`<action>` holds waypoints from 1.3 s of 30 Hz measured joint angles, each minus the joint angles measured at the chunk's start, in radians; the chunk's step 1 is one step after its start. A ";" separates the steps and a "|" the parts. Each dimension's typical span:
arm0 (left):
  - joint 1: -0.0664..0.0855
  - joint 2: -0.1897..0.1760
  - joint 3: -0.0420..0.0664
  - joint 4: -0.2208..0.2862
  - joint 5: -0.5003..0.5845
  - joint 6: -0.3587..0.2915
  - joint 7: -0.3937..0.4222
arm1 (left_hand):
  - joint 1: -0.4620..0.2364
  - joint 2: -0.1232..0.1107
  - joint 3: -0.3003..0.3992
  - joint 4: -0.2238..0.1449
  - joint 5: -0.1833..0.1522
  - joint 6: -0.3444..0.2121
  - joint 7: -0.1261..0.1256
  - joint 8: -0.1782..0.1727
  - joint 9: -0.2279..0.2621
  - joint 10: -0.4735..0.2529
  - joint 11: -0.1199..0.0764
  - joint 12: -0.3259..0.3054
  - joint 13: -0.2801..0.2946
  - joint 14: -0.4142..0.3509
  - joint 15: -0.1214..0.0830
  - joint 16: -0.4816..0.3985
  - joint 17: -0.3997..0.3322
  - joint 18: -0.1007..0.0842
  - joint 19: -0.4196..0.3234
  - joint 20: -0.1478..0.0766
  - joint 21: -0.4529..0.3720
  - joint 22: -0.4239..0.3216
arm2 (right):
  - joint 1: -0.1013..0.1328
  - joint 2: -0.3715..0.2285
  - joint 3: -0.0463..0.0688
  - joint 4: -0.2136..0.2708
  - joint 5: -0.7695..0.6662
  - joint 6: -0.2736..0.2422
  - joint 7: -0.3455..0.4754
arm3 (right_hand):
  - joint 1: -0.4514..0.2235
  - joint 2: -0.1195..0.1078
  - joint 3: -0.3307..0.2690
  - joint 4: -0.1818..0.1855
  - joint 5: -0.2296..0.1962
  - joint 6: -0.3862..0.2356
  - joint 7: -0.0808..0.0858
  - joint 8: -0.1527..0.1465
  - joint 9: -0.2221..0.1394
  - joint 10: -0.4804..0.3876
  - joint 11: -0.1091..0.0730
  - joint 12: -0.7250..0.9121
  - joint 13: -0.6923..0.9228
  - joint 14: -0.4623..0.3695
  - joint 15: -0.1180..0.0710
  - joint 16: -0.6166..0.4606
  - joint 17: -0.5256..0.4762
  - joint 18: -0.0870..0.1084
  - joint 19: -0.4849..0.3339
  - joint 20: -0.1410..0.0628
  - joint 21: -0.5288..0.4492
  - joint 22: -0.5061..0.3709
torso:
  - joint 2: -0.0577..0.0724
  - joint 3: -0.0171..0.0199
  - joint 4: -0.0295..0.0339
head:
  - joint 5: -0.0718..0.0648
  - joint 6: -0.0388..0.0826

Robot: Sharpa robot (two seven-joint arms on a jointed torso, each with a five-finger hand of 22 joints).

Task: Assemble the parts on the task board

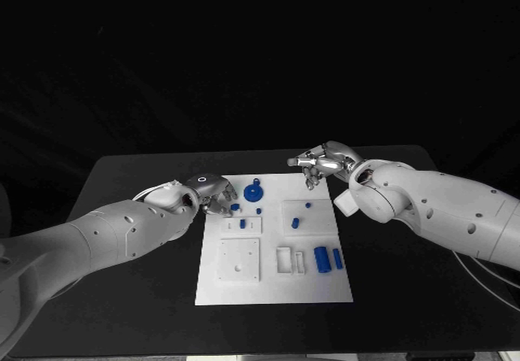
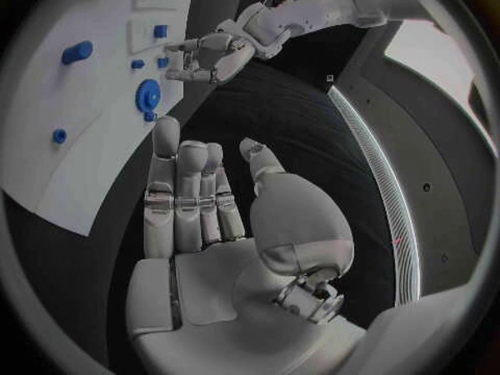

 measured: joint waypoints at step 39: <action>0.011 0.043 0.011 -0.022 -0.057 0.087 -0.040 | 0.026 0.100 0.130 -0.116 0.050 0.159 0.012 -0.001 0.001 0.117 -0.012 -0.007 -0.005 0.044 0.001 0.047 0.009 0.000 -0.018 -0.003 0.116 0.000 | 0.000 0.001 0.000 0.001 0.000 0.000 0.000 | 0.000 0.000 0.000 0.000 0.000 0.000 0.000 0.000 0.000 0.000 0.000 0.000 0.000 0.000 0.000 0.000 0.000 0.000 0.000 0.000 0.000 0.000 | -0.001 -0.0018 0.0008 | -0.004 -0.003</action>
